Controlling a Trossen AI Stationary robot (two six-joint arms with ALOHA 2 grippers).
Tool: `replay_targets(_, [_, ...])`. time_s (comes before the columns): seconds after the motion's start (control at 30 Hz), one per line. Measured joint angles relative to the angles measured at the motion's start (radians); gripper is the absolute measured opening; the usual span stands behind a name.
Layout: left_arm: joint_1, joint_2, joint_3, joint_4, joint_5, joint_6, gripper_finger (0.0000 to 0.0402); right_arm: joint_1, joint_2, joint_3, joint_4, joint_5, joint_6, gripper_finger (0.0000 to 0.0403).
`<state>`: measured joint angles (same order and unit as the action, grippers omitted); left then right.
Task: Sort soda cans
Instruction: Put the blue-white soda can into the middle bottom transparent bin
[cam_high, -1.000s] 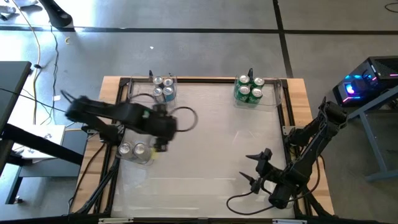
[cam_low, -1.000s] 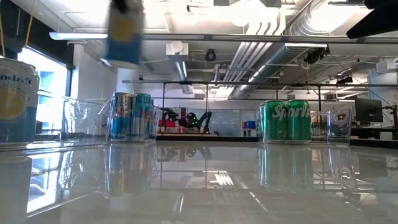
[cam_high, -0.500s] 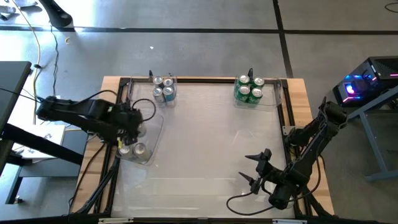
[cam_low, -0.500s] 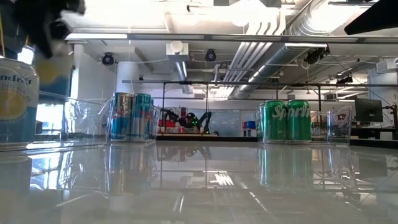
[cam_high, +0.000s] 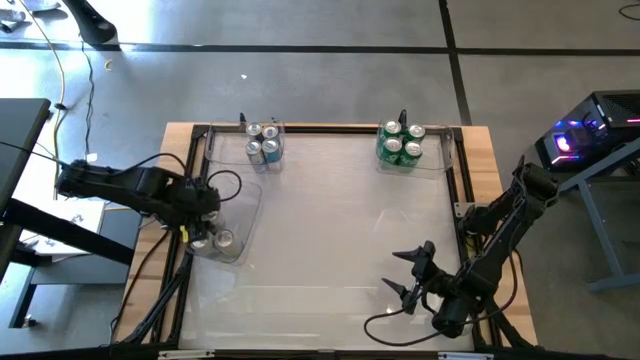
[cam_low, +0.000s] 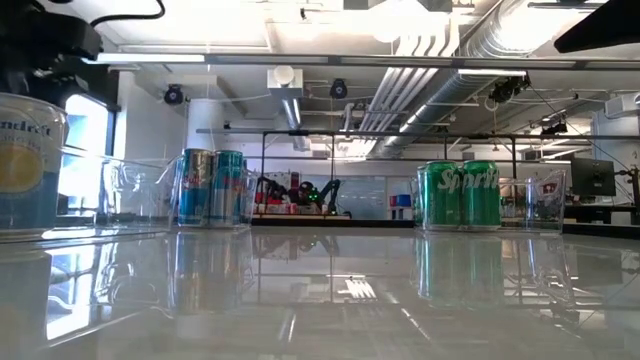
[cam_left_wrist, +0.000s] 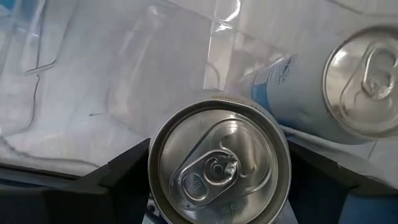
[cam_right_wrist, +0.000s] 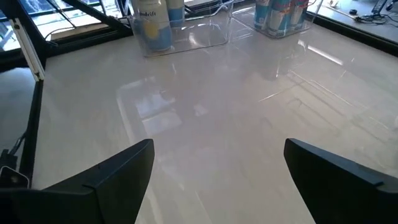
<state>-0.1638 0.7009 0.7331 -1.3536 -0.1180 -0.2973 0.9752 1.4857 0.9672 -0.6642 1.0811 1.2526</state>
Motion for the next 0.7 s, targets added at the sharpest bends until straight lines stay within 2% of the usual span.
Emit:
replay_targets(0.1, [0.0, 0.0, -0.024, 0.002, 0.004, 0.01, 0.0291, 0.0, 0.0, 0.0, 0.004, -0.001, 0.0, 0.0355])
replay_targets(0.3, [0.0, 0.0, -0.033, -0.037, -0.001, -0.044, 0.0333, 0.0, 0.0, 0.0, 0.004, -0.006, 0.0, 0.0355])
replay_targets(0.47, [0.0, 0.002, -0.028, -0.038, -0.005, -0.087, 0.034, 0.0, 0.0, 0.0, 0.004, -0.007, -0.003, 0.0355])
replay_targets(0.7, [0.0, 0.024, 0.076, -0.072, -0.003, -0.138, 0.0343, 0.0, 0.0, 0.0, -0.004, -0.007, -0.015, 0.0355])
